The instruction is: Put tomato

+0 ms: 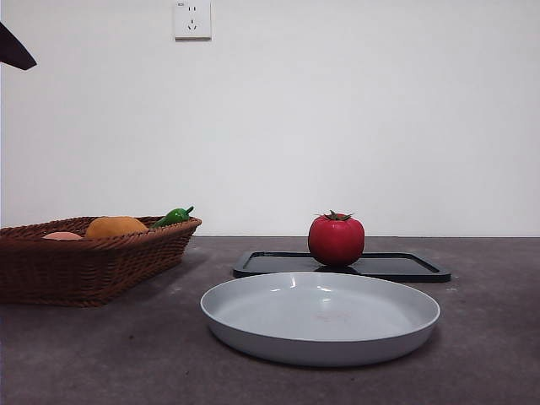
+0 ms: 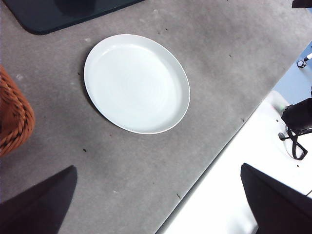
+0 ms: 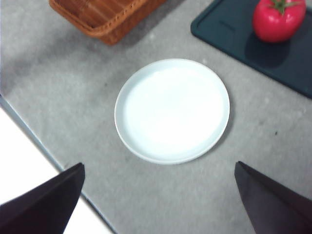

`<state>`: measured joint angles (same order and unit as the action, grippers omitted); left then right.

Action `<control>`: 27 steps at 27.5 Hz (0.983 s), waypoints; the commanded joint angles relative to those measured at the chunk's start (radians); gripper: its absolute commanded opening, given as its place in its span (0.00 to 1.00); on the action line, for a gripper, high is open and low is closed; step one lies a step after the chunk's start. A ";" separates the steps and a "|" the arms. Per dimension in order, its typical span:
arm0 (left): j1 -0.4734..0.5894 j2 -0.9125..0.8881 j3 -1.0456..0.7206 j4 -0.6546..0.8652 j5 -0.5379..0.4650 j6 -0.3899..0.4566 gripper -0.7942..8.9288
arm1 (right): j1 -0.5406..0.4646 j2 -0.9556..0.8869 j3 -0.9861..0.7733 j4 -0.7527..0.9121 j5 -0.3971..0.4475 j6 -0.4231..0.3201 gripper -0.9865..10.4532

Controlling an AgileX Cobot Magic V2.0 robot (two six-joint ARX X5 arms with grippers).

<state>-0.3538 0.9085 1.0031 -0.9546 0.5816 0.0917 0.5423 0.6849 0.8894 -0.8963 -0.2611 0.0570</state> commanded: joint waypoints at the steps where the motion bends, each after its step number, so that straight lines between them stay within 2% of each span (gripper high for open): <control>1: -0.003 0.006 0.013 0.004 0.006 0.013 0.68 | 0.006 0.005 0.007 0.029 -0.002 0.010 0.51; 4: -0.003 0.006 0.013 0.004 0.006 0.013 0.67 | 0.006 0.006 0.007 0.036 -0.003 0.010 0.51; 6: -0.003 0.006 0.013 0.004 0.006 0.013 0.60 | 0.006 0.006 0.007 0.035 -0.003 0.010 0.47; 12: -0.003 0.006 0.013 0.004 0.006 0.013 0.29 | 0.006 0.006 0.007 0.035 -0.002 0.010 0.14; 14: -0.003 0.006 0.013 0.004 0.006 0.013 0.18 | 0.006 0.006 0.007 0.035 -0.003 0.010 0.10; 16: -0.003 0.006 0.013 0.004 0.006 0.013 0.08 | 0.006 0.006 0.007 0.035 -0.003 0.010 0.10; 27: -0.003 0.006 0.013 0.005 0.006 0.013 0.09 | 0.006 0.005 0.007 0.039 -0.001 0.010 0.10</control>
<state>-0.3538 0.9085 1.0031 -0.9546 0.5816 0.0917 0.5423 0.6857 0.8894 -0.8700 -0.2607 0.0574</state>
